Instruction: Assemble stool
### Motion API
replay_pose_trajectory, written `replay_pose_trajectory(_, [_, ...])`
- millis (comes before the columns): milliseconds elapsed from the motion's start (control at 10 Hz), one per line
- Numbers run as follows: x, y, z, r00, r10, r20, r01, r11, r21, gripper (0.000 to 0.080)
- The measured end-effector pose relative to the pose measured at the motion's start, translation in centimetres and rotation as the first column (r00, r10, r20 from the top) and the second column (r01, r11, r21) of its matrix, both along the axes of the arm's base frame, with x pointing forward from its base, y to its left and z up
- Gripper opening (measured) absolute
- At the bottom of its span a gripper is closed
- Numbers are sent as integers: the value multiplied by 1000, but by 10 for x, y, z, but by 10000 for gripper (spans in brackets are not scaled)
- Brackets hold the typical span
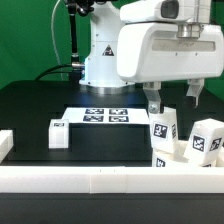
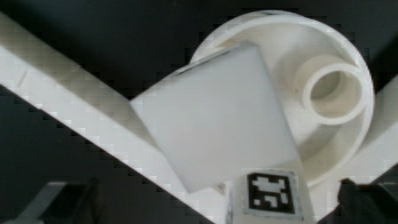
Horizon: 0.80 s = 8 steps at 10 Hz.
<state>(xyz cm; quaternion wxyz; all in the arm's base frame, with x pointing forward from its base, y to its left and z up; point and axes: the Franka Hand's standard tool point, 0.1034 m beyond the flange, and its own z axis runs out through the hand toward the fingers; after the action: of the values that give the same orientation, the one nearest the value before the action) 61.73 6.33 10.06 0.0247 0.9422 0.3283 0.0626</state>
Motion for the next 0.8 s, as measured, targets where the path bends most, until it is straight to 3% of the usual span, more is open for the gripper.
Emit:
replay_pose_trajectory(400, [-8,-3,-16,998,55,-14,-56,998,-21,648])
replay_pose_trajectory(700, [-10,-4,-18,998,50,-23,-51,998,-21,648])
replay_pose_trajectory(800, [-10,-4,-19,998,50,-25,-51,998,-21,526])
